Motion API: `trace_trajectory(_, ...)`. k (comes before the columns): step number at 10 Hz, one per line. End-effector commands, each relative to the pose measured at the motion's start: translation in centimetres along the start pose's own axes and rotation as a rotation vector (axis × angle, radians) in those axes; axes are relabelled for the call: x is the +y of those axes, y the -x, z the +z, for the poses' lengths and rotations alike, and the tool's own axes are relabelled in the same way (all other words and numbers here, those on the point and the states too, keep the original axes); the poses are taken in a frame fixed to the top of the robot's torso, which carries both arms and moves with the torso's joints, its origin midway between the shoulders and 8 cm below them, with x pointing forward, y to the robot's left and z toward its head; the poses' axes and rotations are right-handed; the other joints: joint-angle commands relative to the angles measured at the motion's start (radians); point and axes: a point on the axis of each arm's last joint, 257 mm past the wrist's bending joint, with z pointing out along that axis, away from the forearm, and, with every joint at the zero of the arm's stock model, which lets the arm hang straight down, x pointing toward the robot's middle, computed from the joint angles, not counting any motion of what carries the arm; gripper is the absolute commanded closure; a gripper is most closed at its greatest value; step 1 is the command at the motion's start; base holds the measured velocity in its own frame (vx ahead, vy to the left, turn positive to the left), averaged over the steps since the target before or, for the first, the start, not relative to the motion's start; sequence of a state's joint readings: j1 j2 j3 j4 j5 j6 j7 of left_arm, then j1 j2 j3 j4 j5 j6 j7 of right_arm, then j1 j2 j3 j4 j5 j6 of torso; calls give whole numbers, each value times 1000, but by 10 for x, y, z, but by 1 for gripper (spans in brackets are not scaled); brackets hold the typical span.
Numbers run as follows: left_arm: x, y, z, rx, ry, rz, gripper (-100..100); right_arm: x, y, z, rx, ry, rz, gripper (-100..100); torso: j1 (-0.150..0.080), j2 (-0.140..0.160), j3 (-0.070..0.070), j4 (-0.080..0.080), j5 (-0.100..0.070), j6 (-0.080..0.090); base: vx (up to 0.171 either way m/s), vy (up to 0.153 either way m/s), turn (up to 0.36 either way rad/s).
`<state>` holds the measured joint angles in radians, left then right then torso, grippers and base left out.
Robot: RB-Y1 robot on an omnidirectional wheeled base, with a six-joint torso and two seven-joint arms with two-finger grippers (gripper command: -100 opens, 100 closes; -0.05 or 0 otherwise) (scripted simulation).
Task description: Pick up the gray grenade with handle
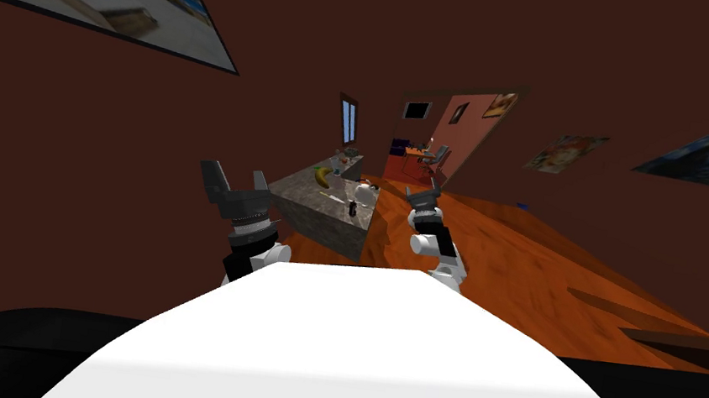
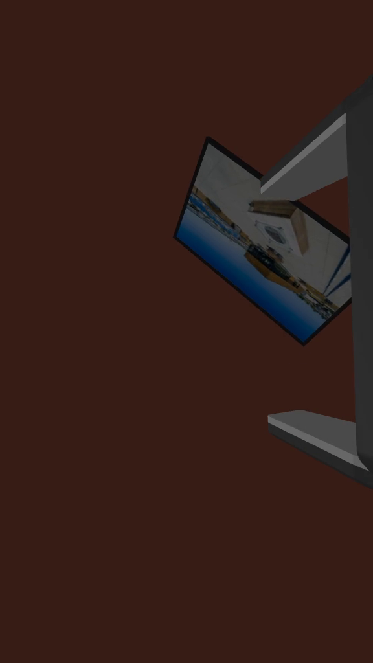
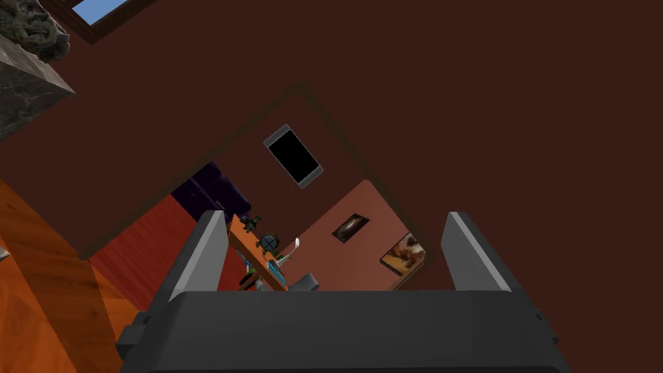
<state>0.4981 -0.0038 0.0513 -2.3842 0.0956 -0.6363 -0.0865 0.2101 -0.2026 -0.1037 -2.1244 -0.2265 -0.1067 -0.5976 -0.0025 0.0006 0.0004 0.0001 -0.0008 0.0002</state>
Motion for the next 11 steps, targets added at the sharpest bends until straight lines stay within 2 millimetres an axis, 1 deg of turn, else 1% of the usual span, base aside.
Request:
trace_trajectory(1, 0, 0, 0, 0, 0, 0, 0, -1, 9, 10, -23, -18, 59, -100, 0, 0, 0, 0, 0, 0, -28, -55, 40)
trace_trajectory(2, 0, 0, 0, 0, 0, 0, 0, -6, 13, 9, -36, -35, 86, -100, -1, 0, 0, 0, 0, 0, -20, -48, 30)
trace_trajectory(3, 0, 0, 0, 0, 0, 0, 0, -6, 13, 9, -36, -35, 96, -100, -1, 0, 0, 0, 0, 0, -4, -20, 0)
trace_trajectory(4, 0, 0, 0, 0, 0, 0, 0, -7, 21, 18, -60, -51, 145, -100, 1, 0, 0, 0, 0, 0, -11, -30, 45)
trace_trajectory(5, 0, 0, 0, 0, 0, 0, 0, -10, 23, 18, -69, -62, 171, -100, 1, -1, 0, 0, 0, 0, -15, -35, 32)
trace_trajectory(6, 0, 0, 0, 0, 0, 0, 0, -9, 31, 26, -87, -67, 212, -100, 0, 0, 0, 0, 0, 0, -25, -41, 42)
trace_trajectory(7, 0, 0, 0, 0, 0, 0, 0, -15, 34, 25, -106, -87, 243, -100, 0, 0, 0, 0, 0, 0, -22, -34, 26)
trace_trajectory(8, 0, 0, 0, 0, 0, 0, 0, -15, 34, 25, -106, -87, 251, -100, 0, 0, 0, 0, 0, 0, -9, -14, -2)
trace_trajectory(9, 0, 0, 0, 0, 0, 0, 0, -16, 43, 33, -132, -97, 306, -100, 2, 0, 0, 0, 0, 0, -15, -17, 41)
trace_trajectory(10, 0, 0, 0, 0, 0, 0, 0, -20, 45, 33, -146, -111, 330, -100, 2, 0, 0, 0, 0, 0, -16, -22, 31)
trace_trajectory(11, 0, 0, 0, 0, 0, 0, 0, -18, 52, 41, -163, -111, 375, -100, 1, 0, 0, 0, 0, 0, -17, -26, 48)
